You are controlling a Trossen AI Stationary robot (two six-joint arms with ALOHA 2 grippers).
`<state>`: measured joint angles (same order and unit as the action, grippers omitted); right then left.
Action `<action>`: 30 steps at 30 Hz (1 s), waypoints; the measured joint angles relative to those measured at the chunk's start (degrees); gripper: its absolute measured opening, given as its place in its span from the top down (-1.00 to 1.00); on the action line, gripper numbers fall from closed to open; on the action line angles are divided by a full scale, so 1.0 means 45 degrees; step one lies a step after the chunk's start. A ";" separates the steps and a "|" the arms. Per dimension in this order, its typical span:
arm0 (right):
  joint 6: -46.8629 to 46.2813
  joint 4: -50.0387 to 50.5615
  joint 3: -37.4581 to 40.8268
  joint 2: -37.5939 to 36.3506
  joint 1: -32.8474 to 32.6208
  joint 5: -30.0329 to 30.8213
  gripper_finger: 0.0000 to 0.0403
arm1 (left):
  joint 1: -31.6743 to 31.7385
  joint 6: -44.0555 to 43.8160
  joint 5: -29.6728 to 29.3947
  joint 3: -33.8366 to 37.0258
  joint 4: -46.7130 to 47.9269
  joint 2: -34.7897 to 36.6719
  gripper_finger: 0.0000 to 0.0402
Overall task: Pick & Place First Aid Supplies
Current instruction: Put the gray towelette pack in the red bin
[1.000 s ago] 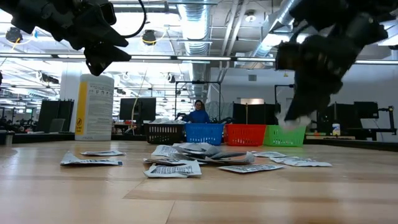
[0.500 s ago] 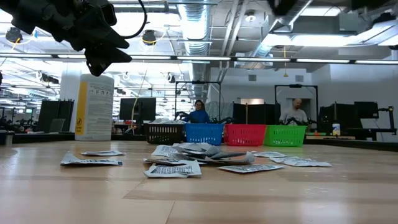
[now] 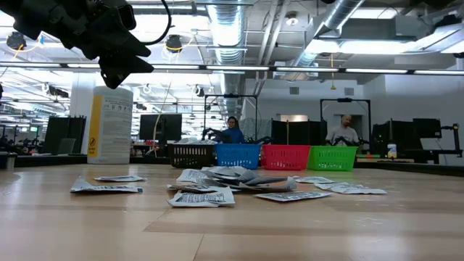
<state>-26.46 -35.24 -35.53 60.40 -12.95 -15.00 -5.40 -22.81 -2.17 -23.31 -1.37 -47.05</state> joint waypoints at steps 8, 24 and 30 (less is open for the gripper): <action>-0.0024 -0.0230 0.0000 0.0000 0.0000 -0.0044 0.95 | -0.0002 0.0000 0.0000 0.0000 0.0000 0.0000 0.23; -0.0223 -0.3253 0.0000 -0.0010 0.0000 -0.0049 0.93 | 0.0002 0.0000 -0.0005 0.0000 0.0000 0.0000 0.23; -0.0223 -0.4087 0.0000 -0.0015 0.0000 -0.0044 0.86 | -0.0001 0.0000 -0.0005 0.0000 0.0000 0.0000 0.23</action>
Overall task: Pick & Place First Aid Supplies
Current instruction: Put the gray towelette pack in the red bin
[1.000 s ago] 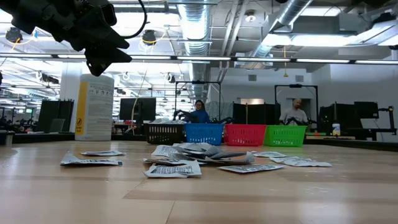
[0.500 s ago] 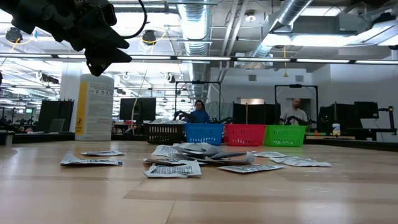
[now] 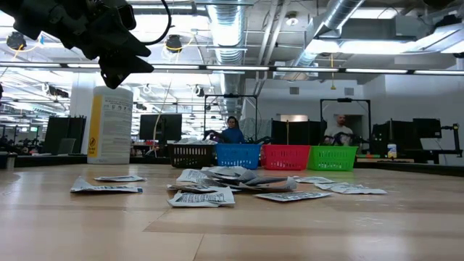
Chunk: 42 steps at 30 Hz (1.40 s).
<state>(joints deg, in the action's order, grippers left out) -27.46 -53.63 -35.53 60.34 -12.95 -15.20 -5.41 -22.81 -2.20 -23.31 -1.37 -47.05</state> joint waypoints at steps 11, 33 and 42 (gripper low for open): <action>0.0000 -0.0323 0.0000 0.0005 0.0000 0.0032 0.77 | 0.0002 0.0002 0.0003 -0.0005 0.0000 0.0000 0.23; 0.0000 -0.0671 -0.0005 0.0000 -0.0004 0.0044 0.77 | 0.0000 0.0000 0.0000 -0.0010 0.0000 0.0000 0.23; 0.0005 -0.0869 -0.0005 0.0000 -0.0005 0.0128 0.77 | -0.0001 0.0000 0.0005 -0.0010 0.0000 0.0000 0.23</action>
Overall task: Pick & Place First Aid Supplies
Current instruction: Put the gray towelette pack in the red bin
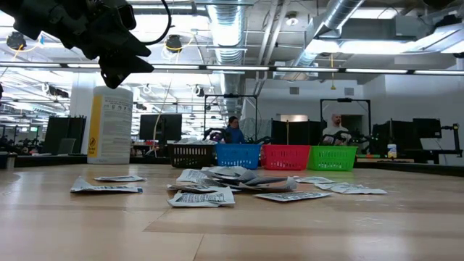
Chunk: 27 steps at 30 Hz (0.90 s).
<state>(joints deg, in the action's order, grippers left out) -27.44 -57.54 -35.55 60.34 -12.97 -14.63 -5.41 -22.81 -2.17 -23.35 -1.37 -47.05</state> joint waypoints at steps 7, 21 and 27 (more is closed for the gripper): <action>0.0005 0.0138 0.0000 0.0000 0.0324 0.0363 0.77 | 0.0000 0.0000 -0.0003 0.0000 0.0000 0.0000 0.23; 0.1151 0.4631 -0.0005 0.0000 0.3445 0.4954 0.77 | 0.0000 -0.0039 -0.0124 0.0000 0.0000 0.0000 0.23; 0.1219 0.6849 -0.0015 0.0305 0.5244 0.5572 0.77 | 0.0005 -0.0039 -0.0267 0.0000 0.0000 0.0000 0.23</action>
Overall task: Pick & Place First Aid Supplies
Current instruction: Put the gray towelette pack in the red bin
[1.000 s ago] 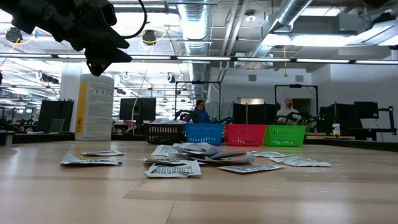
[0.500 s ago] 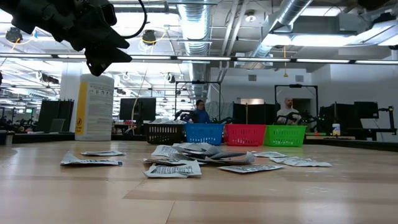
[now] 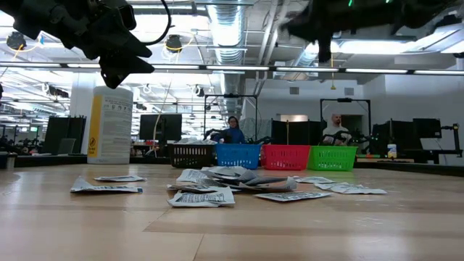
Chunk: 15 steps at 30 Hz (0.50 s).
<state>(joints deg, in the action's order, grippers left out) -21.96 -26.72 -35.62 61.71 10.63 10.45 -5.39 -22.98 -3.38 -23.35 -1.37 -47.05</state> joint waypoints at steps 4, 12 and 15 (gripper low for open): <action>0.0000 0.0323 0.0000 0.0728 0.0854 -0.0120 0.77 | 0.0002 0.0028 -0.0267 0.0000 0.0000 0.0002 0.23; 0.0004 0.1503 0.0000 0.2620 0.2456 -0.0356 0.77 | 0.0035 0.0136 -0.1389 0.0000 -0.0005 0.0005 0.23; 0.0009 0.1723 0.0000 0.3372 0.2898 -0.0787 0.77 | 0.0250 0.0264 -0.1709 0.0000 -0.0005 0.0005 0.23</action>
<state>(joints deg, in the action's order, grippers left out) -21.91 -18.96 -35.62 76.89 23.67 6.91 -4.26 -21.80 -11.07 -23.35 -1.39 -47.03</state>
